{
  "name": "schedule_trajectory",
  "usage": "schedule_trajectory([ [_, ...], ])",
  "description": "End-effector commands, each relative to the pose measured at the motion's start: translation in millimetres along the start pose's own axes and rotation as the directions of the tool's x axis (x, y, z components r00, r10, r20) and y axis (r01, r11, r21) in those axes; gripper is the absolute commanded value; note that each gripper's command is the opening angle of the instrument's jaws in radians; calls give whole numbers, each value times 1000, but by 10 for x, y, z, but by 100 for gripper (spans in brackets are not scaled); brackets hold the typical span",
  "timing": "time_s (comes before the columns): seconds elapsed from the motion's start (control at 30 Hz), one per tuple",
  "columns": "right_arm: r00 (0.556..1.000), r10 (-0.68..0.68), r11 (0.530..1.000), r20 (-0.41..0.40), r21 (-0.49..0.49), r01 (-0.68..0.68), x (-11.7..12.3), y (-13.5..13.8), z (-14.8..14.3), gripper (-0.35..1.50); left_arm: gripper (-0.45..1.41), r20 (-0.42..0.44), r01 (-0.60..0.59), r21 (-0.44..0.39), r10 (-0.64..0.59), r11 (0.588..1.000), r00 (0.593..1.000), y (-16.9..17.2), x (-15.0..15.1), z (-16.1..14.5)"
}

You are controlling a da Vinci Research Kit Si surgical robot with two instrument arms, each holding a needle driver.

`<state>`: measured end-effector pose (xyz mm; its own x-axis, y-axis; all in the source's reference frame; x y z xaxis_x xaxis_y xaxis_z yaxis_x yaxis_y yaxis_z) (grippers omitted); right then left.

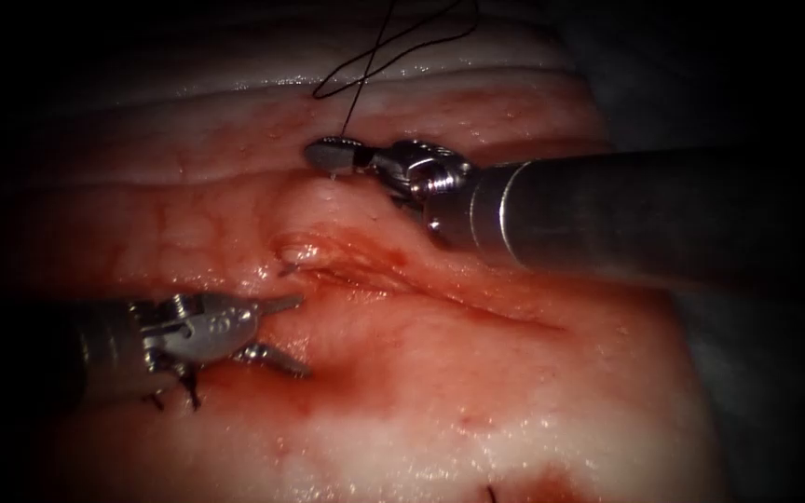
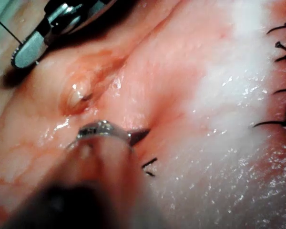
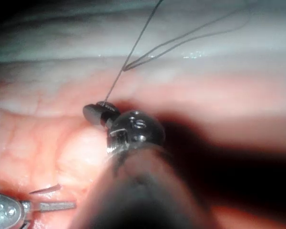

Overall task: Wound Closure
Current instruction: Throw the needle through the top side of the incision with the right tool.

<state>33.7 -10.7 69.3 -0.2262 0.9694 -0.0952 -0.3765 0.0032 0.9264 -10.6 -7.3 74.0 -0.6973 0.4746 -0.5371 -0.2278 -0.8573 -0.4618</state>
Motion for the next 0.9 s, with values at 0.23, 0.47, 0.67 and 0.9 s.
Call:
schedule_trajectory([
  [0.23,998,7,997,70,74,-12,-21,-25,14,-35,53,-3,-8,-12,8,1000,1000,-6,0,0],
  [0.47,988,-148,985,47,92,144,-15,-23,13,15,51,-26,-36,-8,35,999,999,-14,-4,-17],
  [0.67,983,-182,976,9,125,180,1,-5,6,67,39,-115,-156,37,160,987,980,-28,-5,-36],
  [0.9,984,-173,975,-44,132,177,23,14,-9,51,11,-242,-345,66,350,936,905,-39,5,-43],
])
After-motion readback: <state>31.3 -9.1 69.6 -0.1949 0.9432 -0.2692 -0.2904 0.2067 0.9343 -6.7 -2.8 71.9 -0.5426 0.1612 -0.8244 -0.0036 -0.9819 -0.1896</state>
